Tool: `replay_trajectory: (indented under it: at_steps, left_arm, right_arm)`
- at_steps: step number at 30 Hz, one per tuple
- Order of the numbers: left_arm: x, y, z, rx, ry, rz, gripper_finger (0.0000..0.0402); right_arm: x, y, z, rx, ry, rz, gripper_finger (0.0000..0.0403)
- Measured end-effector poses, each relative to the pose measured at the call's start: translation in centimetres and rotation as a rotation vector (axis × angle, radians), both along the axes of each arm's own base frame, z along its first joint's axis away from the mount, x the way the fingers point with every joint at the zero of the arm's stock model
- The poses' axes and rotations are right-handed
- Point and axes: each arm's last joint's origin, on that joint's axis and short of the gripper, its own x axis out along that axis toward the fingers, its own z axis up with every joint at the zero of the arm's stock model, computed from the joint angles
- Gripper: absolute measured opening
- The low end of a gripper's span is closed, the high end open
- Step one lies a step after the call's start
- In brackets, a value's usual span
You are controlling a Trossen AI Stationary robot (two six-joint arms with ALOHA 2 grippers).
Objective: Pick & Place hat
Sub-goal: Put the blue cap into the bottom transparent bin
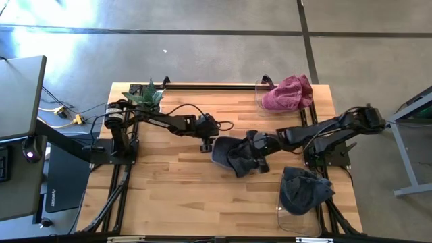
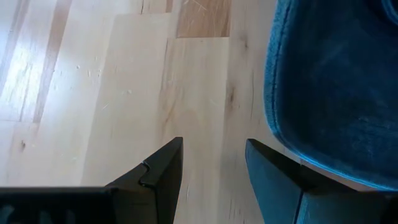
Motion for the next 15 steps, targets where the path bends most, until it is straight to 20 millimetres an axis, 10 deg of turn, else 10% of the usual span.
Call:
replay_trajectory:
  at_steps: [15]
  left_arm:
    - [0.0,0.0,0.0,0.000,0.003,-0.001,0.0169]
  right_arm:
    - [-3.7,1.4,-3.9,-0.818,0.305,0.496,0.0231]
